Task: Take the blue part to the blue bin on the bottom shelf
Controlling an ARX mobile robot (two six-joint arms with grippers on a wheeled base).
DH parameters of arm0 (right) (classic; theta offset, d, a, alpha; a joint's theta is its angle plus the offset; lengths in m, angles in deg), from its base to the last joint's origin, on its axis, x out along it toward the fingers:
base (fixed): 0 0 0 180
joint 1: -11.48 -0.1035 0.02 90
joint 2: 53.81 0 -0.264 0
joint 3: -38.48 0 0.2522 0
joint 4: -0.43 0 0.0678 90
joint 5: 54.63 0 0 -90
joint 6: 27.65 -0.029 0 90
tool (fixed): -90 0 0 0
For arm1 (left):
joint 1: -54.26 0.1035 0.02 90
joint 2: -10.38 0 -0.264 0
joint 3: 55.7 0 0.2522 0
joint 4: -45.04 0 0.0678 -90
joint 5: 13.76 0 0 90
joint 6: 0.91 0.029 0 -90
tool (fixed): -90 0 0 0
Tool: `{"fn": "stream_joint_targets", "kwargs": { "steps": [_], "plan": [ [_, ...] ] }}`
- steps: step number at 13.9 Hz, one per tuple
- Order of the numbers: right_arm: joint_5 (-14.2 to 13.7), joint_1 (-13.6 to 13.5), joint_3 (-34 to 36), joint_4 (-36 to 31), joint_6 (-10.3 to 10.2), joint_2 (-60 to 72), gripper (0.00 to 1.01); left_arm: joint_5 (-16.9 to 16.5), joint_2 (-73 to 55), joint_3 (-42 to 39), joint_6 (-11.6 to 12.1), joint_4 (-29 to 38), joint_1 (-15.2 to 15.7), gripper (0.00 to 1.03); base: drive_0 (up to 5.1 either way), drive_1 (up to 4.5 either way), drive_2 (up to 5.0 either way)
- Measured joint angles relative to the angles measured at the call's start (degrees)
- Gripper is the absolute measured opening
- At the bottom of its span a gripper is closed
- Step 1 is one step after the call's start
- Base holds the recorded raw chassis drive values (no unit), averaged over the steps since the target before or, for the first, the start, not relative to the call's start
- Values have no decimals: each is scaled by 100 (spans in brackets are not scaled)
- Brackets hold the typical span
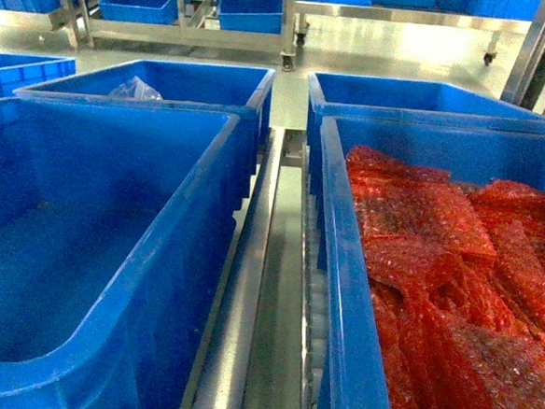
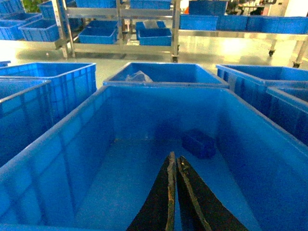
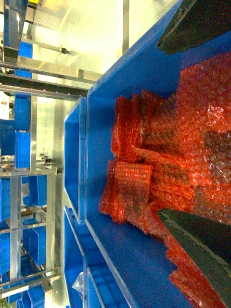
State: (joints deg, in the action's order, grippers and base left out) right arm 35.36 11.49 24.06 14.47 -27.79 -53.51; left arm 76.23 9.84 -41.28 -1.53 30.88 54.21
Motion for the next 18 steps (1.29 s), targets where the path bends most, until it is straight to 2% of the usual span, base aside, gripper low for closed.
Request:
{"fn": "stream_joint_targets", "kwargs": {
  "steps": [4,5,7,18],
  "plan": [
    [0,0,0,0,-2,0,98,2,0,0,-2,13,0,3,0,0,0],
    [0,0,0,2,-2,0,98,2,0,0,-2,13,0,13,0,0,0],
    [2,0,0,2,-2,0,98,2,0,0,2,13,0,98,0,0,0],
    [2,0,0,0,-2,0,98,4,0,0,2,13,0,98,0,0,0]
  ]
}}
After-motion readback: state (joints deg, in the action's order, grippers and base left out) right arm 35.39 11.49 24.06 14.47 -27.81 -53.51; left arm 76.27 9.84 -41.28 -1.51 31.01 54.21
